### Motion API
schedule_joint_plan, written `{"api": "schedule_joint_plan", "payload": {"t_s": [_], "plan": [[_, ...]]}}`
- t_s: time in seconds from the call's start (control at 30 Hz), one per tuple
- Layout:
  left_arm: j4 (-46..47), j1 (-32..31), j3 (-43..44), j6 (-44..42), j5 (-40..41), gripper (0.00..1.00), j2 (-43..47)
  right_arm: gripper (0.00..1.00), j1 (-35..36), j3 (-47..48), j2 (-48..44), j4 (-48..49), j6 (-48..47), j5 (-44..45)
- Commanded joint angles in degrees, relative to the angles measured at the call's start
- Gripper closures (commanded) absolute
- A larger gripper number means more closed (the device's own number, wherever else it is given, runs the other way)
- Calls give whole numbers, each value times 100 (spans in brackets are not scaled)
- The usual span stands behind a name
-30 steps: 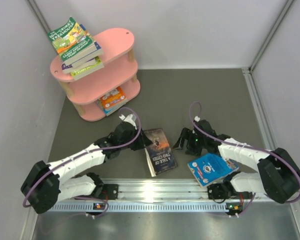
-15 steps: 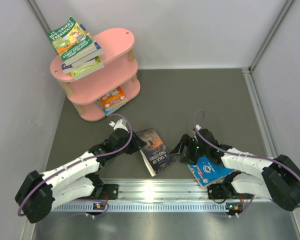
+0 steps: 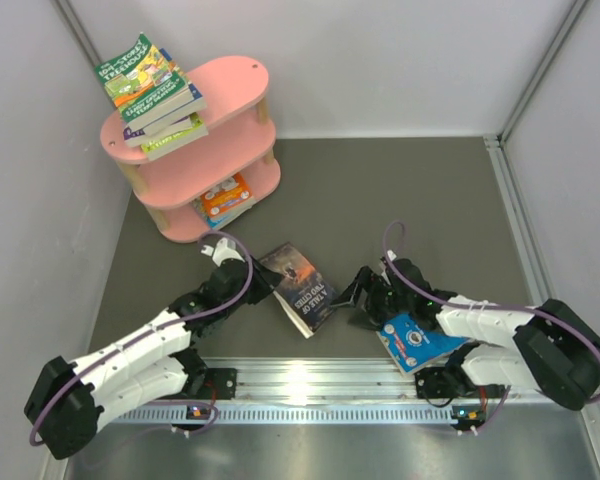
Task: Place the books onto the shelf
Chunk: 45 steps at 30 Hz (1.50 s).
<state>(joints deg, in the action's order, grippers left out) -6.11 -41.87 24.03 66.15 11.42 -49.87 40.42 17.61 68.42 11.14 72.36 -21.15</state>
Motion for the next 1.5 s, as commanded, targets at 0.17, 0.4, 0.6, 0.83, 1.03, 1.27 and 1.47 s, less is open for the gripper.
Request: {"api": "schedule_joint_plan", "payload": {"t_s": [0.17,0.4,0.6,0.83,1.03,1.27,1.47], "plan": [[1181,56,-135,758,-78,100,258,17,299,32,873,1750,718,67],[1296,231,-188,996,-149,100,390,18,738,191,1752,2709,1254,58],[1445,355,-372,1260,-254,100,460,19,906,199,1964,3017,1492,216],[1656,372,-733,1681,-298,100,530,31,915,296,2140,3175,1649,567],[1578,399,-883,1796,-272,100,644,52,915,349,1965,3018,1694,849],[1393,390,-979,1840,-245,100,794,90,915,331,1323,2315,1483,1385],[1525,399,-1216,1989,-386,100,821,100,915,533,752,1787,1088,1859]]}}
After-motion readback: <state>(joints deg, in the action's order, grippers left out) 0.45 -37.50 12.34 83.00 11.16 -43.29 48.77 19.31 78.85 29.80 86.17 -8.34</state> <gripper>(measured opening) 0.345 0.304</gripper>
